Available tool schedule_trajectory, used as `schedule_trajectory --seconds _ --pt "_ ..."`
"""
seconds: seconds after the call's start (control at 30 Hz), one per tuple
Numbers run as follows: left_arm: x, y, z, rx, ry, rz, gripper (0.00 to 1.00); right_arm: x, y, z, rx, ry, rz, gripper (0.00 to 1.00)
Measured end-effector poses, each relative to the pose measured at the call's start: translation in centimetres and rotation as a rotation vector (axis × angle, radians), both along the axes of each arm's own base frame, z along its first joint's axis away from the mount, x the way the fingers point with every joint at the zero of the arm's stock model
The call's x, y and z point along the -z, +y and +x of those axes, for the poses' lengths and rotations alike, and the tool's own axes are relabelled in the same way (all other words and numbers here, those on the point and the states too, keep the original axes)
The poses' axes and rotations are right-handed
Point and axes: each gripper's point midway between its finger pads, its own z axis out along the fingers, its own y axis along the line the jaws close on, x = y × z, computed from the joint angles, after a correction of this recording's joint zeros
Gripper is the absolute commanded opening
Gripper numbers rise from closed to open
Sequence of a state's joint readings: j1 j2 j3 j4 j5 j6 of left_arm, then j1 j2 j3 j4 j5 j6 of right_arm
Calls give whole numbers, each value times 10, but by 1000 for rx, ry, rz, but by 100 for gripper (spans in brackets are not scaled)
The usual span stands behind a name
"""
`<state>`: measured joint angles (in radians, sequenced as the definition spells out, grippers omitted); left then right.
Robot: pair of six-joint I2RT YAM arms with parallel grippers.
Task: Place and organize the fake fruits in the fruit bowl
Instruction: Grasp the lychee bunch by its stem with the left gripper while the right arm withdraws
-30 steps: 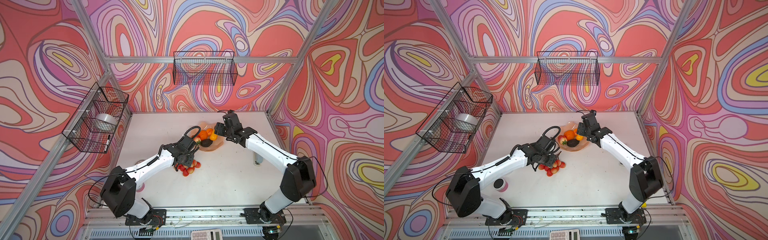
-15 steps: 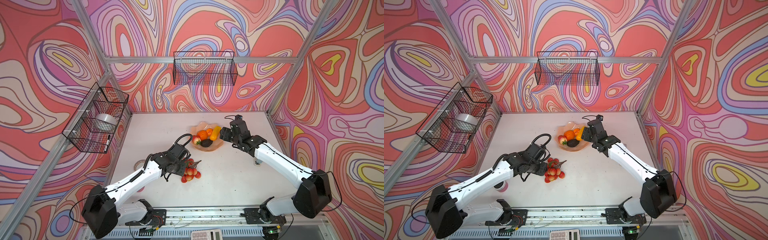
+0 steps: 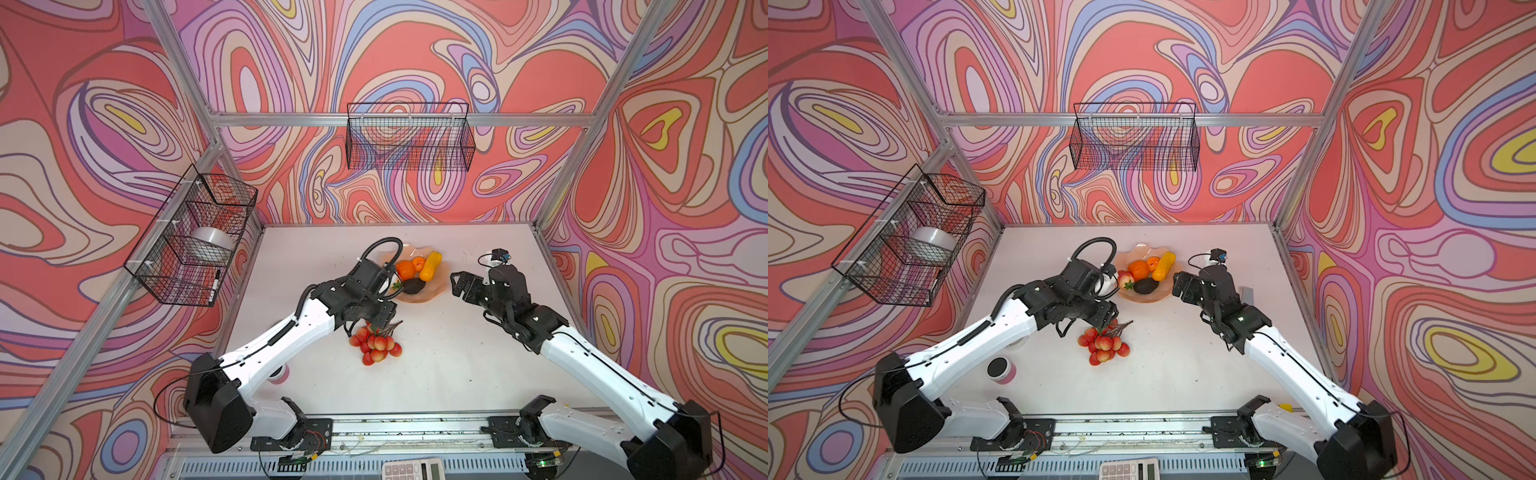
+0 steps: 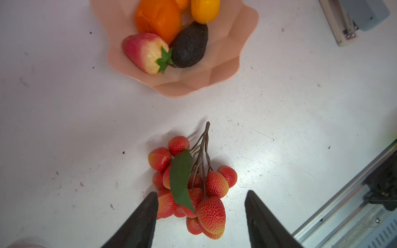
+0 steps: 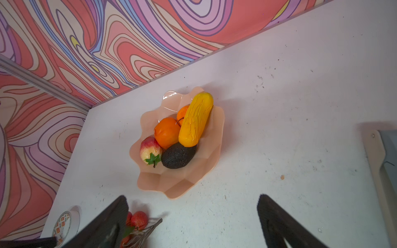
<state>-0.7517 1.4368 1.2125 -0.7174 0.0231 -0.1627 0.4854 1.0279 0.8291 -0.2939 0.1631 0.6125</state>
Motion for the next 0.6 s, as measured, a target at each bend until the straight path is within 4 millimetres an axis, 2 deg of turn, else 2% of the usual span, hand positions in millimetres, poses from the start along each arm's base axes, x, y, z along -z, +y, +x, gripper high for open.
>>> schedule_trajectory --seconds 0.2,0.6 --pt "47 -30 1 114 41 158 65 -17 -12 -22 9 -61 47 98" --pt "90 -44 22 174 56 356 65 -3 -22 -39 31 -30 62 98"
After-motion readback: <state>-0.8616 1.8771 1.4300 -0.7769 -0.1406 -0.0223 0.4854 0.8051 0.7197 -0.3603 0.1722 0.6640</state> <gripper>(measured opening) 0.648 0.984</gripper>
